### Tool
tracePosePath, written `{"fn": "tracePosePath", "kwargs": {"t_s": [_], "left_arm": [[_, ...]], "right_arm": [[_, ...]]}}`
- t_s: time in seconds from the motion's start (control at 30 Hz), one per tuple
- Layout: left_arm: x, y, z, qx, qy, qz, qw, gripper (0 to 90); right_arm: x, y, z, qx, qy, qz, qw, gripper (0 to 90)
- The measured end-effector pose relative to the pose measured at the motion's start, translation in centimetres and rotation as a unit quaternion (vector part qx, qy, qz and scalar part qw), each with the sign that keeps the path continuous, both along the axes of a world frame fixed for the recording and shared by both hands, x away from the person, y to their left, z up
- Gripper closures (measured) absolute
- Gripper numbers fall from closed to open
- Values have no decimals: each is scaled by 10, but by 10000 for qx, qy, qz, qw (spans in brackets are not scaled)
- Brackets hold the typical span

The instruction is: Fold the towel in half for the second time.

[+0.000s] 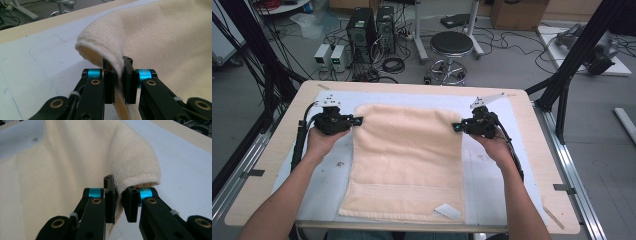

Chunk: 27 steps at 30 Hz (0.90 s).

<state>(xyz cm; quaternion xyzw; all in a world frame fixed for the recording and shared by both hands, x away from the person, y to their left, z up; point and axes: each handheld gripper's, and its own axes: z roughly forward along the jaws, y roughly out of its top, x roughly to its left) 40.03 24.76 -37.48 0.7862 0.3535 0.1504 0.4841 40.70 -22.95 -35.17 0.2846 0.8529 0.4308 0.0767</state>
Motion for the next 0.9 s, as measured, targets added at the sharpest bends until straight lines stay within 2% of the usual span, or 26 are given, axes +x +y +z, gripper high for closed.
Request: {"fn": "tracePosePath", "kwargs": {"t_s": [0.03,0.27,0.47,0.53,0.6,0.63,0.8,0.9], "left_arm": [[-4,0,1,-14,-55,-23,10000,816],[-48,2,1,-17,-300,-226,9993,816],[-90,4,-16,409,-370,-535,9970,808],[-101,4,-25,359,-270,-587,9973,808],[-110,4,-34,460,-173,-692,9964,806],[-113,5,-37,487,-113,-713,9962,801],[-125,11,-48,546,222,-695,9958,771],[-132,15,-50,651,307,-758,9945,763]], "right_arm": [[-6,0,2,-12,-81,72,9999,820],[-44,-4,6,-85,-255,300,9992,819],[-81,-4,-1,-20,-351,481,9982,818],[-92,-4,-8,-70,-280,501,9983,817],[-102,-3,-18,-98,-253,524,9983,812],[-106,-2,-25,-208,-199,530,9982,806],[-118,-3,-51,-319,-26,522,9981,788],[-122,-7,-60,-321,81,500,9982,775]]}}
